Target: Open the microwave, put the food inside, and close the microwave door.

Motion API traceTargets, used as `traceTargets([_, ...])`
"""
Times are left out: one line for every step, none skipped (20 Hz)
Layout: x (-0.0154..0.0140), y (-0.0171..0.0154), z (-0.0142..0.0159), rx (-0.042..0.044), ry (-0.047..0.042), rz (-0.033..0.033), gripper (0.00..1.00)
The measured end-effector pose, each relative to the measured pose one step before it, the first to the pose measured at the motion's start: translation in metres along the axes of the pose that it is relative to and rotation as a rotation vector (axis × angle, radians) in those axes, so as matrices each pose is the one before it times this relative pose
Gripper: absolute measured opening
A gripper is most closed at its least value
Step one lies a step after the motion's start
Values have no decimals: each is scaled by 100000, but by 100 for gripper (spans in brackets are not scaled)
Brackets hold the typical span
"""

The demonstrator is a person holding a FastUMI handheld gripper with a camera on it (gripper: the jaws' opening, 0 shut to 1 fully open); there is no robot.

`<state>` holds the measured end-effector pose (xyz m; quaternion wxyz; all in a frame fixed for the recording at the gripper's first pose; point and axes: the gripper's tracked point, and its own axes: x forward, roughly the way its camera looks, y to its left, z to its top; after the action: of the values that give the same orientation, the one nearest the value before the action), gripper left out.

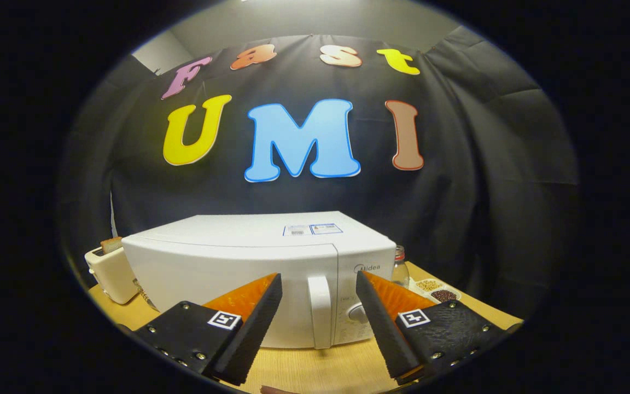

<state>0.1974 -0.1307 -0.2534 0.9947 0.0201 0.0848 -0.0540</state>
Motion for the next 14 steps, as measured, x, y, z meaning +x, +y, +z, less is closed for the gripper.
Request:
traceTargets([479, -270, -547, 239, 1118, -205, 89])
traceTargets([481, -40, -276, 417, -151, 421, 81])
traceTargets([476, -244, -365, -455, -116, -1045, 81])
traceTargets([433, 120, -500, -582, 903, 19, 72])
traceTargets([259, 216, -721, -447, 1485, 680, 68])
traceTargets([265, 117, -444, -722, 1118, -95, 68])
traceTargets([164, -91, -334, -676, 488, -712, 68])
traceTargets([-26, -261, 130, -1564, -287, -2128, 68])
traceTargets([596, 87, -425, -840, -24, -108, 57])
traceTargets([-402, 198, 68, -867, -251, 594, 43])
traceTargets([492, 66, -76, -927, -164, -268, 43])
traceTargets([-407, -132, 280, 104, 774, -476, 30])
traceTargets([-198, -139, -100, 1135, 1513, -1030, 30])
traceTargets([234, 83, -252, 338, 1328, -805, 20])
